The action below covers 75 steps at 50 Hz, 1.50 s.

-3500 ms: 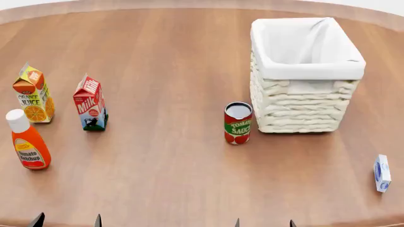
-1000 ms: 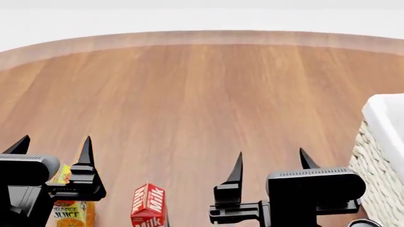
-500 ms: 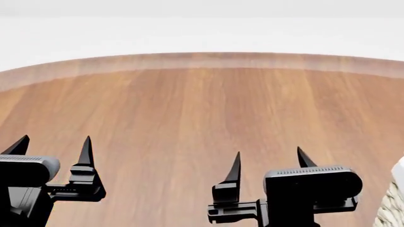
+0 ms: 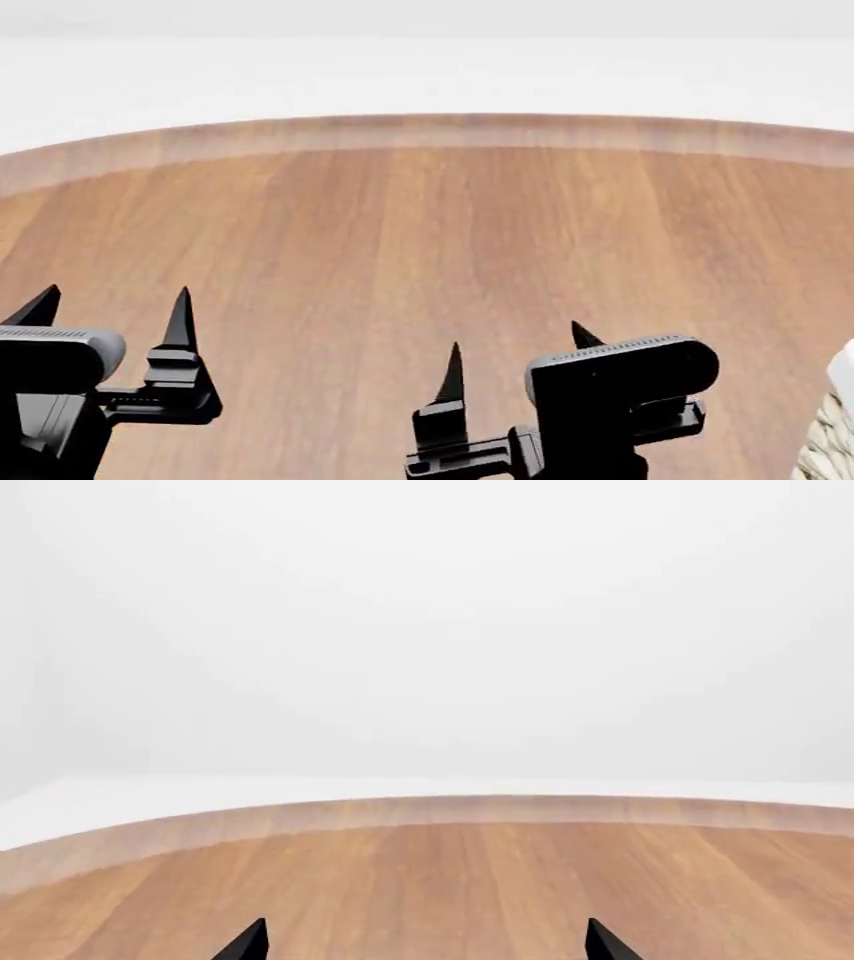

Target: Pick the milk and place it in the basket.

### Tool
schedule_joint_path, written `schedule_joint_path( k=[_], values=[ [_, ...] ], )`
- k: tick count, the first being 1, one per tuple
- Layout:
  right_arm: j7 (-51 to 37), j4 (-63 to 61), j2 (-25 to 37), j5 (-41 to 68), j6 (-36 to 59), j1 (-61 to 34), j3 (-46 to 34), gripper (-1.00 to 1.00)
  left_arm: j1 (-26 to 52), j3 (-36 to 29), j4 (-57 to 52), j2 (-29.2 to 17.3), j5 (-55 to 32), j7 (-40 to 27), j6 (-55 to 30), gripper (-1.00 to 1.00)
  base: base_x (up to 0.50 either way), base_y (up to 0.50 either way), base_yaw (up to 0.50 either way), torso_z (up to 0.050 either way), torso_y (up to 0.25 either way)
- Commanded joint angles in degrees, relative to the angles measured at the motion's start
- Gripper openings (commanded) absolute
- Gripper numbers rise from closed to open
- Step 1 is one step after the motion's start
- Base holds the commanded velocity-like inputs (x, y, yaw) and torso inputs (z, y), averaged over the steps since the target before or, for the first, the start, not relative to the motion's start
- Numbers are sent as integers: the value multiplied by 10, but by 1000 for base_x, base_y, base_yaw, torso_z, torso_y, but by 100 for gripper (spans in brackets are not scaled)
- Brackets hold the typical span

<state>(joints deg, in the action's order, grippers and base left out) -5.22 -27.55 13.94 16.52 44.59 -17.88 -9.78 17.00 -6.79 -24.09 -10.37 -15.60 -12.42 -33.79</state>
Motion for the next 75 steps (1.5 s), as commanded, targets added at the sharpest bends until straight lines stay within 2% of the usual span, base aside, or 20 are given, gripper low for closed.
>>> schedule_joint_path(
  k=[1,7,19,36,37,62,75],
  values=[
    [148,2,38,111,38,-25,-13,100,2,-1,-1,-4,-3,-4,0,100,0,0,0,0,0],
    [205,-8,59,220,148,-43,0,100,4,-2,-1,-5,-5,-6,0,100,0,0,0,0,0],
    [297,-9,116,225,141,-38,-74,100,5,-5,2,-8,-8,-10,3,100,0,0,0,0,0],
    [314,-2,124,254,200,-41,-116,100,4,-11,3,-12,-10,-14,5,100,0,0,0,0,0],
    [340,28,126,207,171,-39,-194,100,3,-11,9,-12,-10,-14,8,100,0,0,0,0,0],
    [328,30,130,208,175,-46,-194,100,3,-18,12,-17,-15,-20,13,100,0,0,0,0,0],
    [274,-2,127,223,247,-61,-176,100,2,-22,15,-20,-17,-22,16,100,0,0,0,0,0]
  ],
)
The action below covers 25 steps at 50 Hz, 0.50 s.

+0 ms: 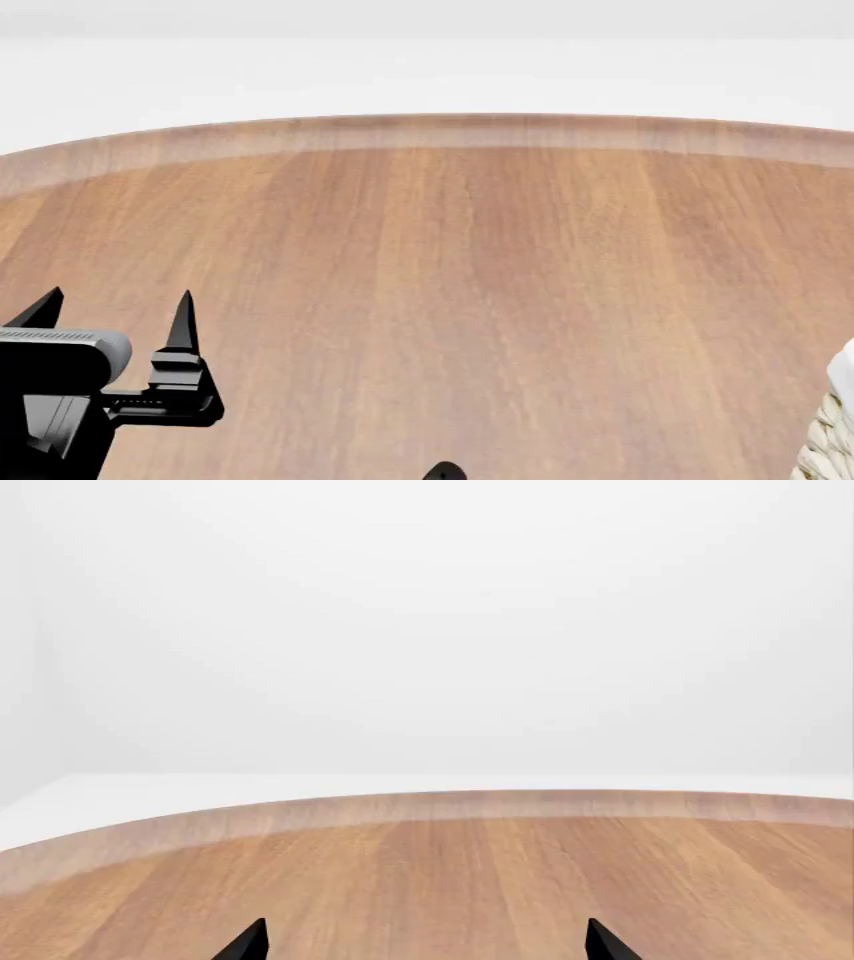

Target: Pick the milk and place it in the basket.

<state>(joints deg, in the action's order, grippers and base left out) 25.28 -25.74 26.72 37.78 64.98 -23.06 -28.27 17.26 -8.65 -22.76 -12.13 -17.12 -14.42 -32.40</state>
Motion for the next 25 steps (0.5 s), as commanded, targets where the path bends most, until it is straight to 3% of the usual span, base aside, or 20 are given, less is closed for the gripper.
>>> schedule_joint_path(
  k=[1,8,25],
  values=[
    [-34,-23,-1,13,48,-10,11,100,-1,-4,2,-2,-2,-3,3,100,0,0,0,0,0],
    [-49,-49,0,26,77,-21,21,100,-2,-6,1,-3,-4,-5,4,100,0,0,0,0,0],
    [-20,-6,1,8,48,-71,-11,100,-1,-10,7,-7,-6,-8,8,100,0,0,0,0,0]
  ],
)
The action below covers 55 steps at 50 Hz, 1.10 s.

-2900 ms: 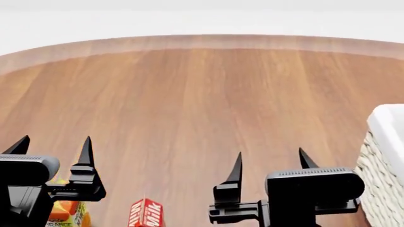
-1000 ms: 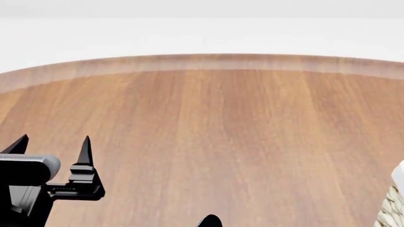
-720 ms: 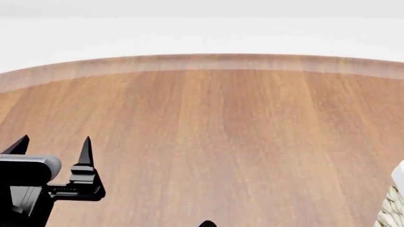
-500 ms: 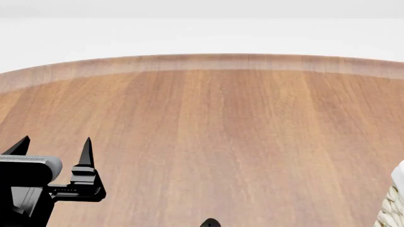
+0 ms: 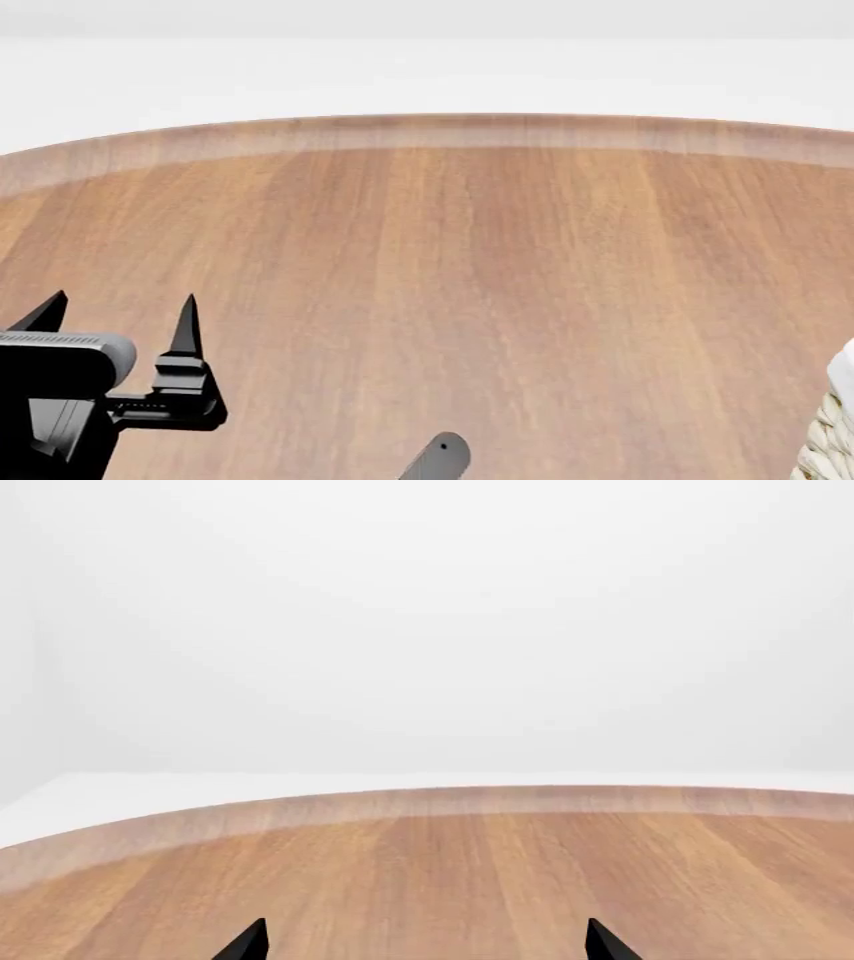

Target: Pick the milk and place it in the basket.

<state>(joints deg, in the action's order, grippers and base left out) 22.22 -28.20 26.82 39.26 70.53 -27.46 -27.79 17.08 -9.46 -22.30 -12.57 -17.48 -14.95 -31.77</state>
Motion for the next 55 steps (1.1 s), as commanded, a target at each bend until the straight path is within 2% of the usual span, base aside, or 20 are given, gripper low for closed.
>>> schedule_joint_path(
  k=[1,23,55],
  values=[
    [14,24,0,-9,-11,-29,-18,100,1,-2,3,-2,-2,-2,3,100,0,0,0,0,0],
    [93,167,-29,-40,-88,-59,-87,100,-1,-8,6,-6,-5,-8,8,100,0,0,0,0,0],
    [147,266,-58,-73,-126,-89,-169,100,-9,-22,28,-11,-2,-10,28,100,0,0,0,0,0]
  ],
)
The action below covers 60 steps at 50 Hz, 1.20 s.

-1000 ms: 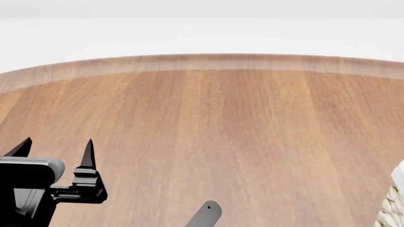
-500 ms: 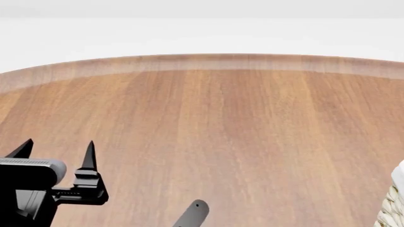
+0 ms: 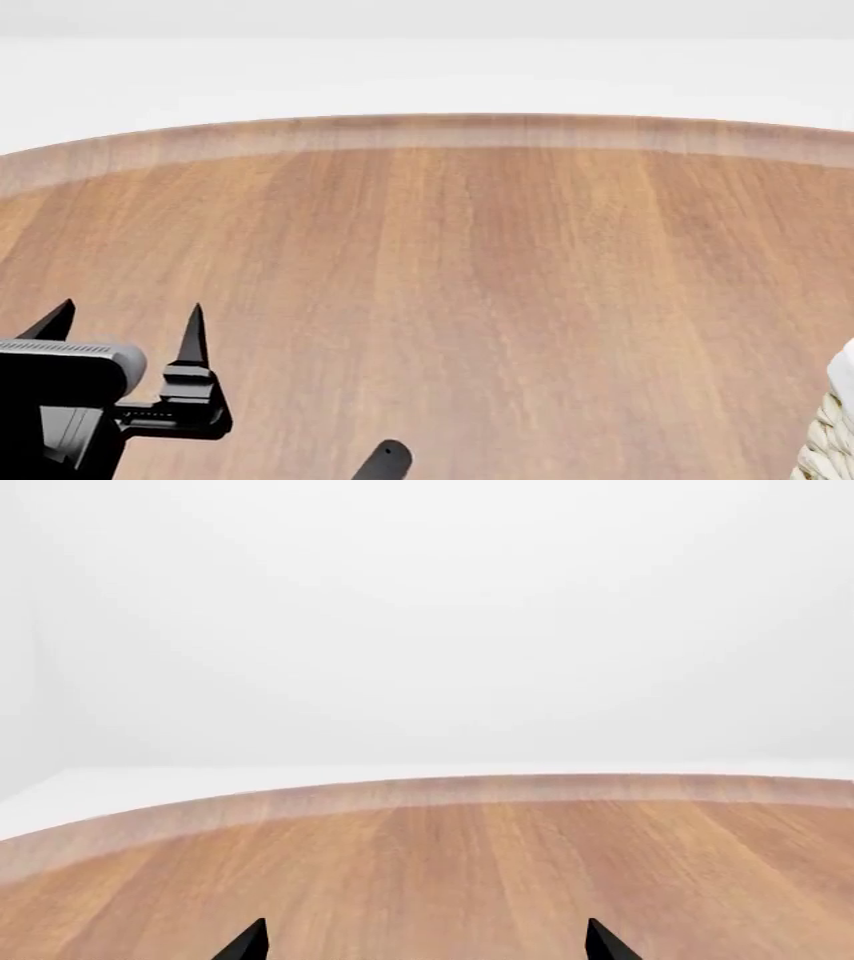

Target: Pick the milk and place it in the basket.

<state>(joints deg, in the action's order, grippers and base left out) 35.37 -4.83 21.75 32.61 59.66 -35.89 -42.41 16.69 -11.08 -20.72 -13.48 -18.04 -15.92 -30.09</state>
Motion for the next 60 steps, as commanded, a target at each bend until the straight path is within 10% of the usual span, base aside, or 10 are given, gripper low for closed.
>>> schedule_joint_path(
  k=[1,2,3,21,36,60],
  values=[
    [15,33,-8,-8,-21,-4,-23,100,-5,-7,13,-2,4,0,12,100,0,0,0,0,0],
    [14,32,-7,-10,-25,-3,-23,100,-6,-7,13,-2,4,0,12,100,0,0,0,0,0],
    [11,26,-2,-22,-44,2,-29,-100,-7,-9,12,-1,4,-1,13,100,0,0,0,0,0],
    [-8,13,6,-29,-84,21,-15,-100,-5,-10,14,-4,-2,-3,15,100,1,1,2,0,0],
    [-285,-60,-2,13,-65,65,265,-100,-2,-9,3,-8,-8,-10,6,100,0,0,0,0,0],
    [-508,-292,11,222,285,-104,549,-100,2,-12,9,-12,-12,-13,10,100,0,0,0,0,1]
  ],
)
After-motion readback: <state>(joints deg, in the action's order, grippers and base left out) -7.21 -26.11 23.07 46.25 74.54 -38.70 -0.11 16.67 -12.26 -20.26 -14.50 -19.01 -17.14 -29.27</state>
